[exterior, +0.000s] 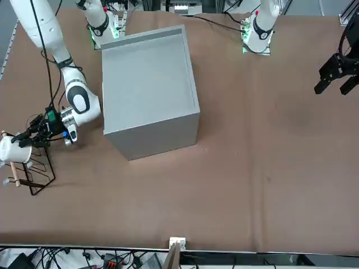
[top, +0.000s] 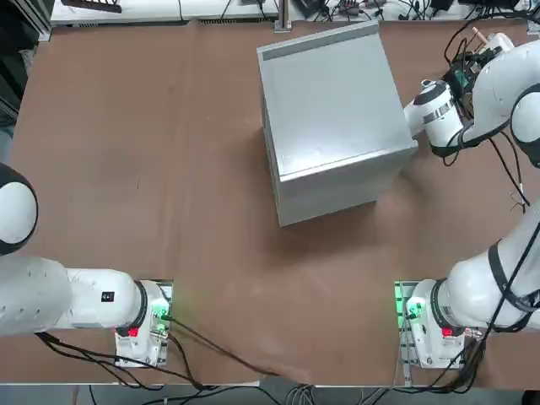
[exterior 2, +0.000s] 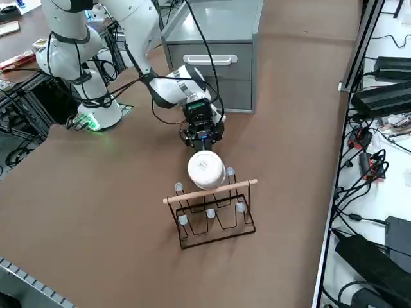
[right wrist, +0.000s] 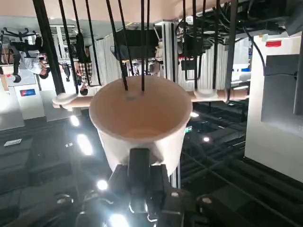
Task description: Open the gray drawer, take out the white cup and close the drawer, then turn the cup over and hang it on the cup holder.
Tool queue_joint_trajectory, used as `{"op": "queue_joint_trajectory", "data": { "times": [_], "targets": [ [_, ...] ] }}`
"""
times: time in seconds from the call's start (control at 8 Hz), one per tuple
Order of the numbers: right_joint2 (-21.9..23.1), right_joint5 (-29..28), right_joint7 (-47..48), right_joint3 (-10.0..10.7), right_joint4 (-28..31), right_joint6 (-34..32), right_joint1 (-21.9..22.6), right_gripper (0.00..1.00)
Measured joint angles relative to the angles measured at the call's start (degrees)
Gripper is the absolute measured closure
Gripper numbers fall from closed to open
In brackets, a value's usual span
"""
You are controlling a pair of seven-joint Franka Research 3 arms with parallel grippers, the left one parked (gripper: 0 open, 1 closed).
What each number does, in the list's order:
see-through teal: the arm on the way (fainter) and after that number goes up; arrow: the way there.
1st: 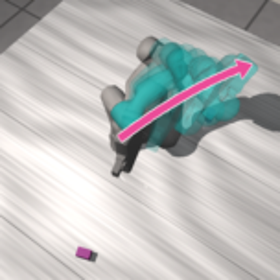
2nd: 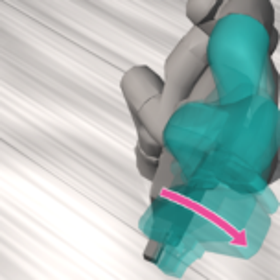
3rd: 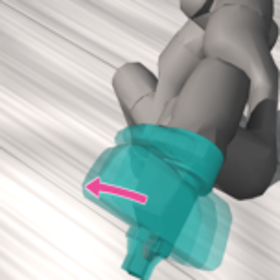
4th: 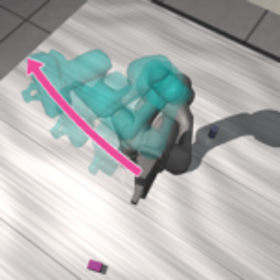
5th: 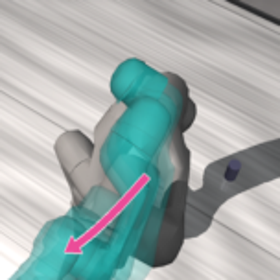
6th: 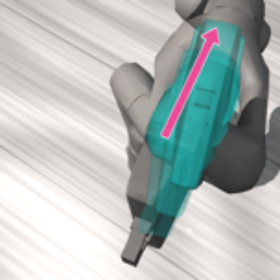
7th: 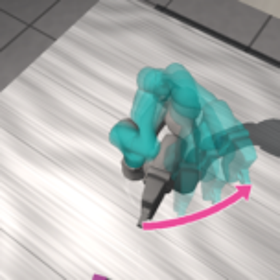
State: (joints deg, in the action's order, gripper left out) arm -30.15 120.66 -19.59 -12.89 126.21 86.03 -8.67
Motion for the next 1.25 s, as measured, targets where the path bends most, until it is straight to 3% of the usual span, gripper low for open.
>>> {"op": "queue_joint_trajectory", "data": {
  "times": [0.12,0.38,0.75,1.0,1.25],
  "targets": [
    [-0.4,0.0,0.0,0.0,-0.2,0.0,-0.1,0.78],
    [-0.4,0.0,0.1,0.0,-0.3,-0.1,-0.1,0.63],
    [1.0,-1.4,0.2,-0.1,-1.5,0.0,-0.2,0.05],
    [6.5,-9.6,-0.1,-0.5,-2.4,5.8,-0.2,0.00],
    [15.7,-23.4,-3.9,-0.8,-3.4,14.2,-0.2,0.00]
  ]
}}
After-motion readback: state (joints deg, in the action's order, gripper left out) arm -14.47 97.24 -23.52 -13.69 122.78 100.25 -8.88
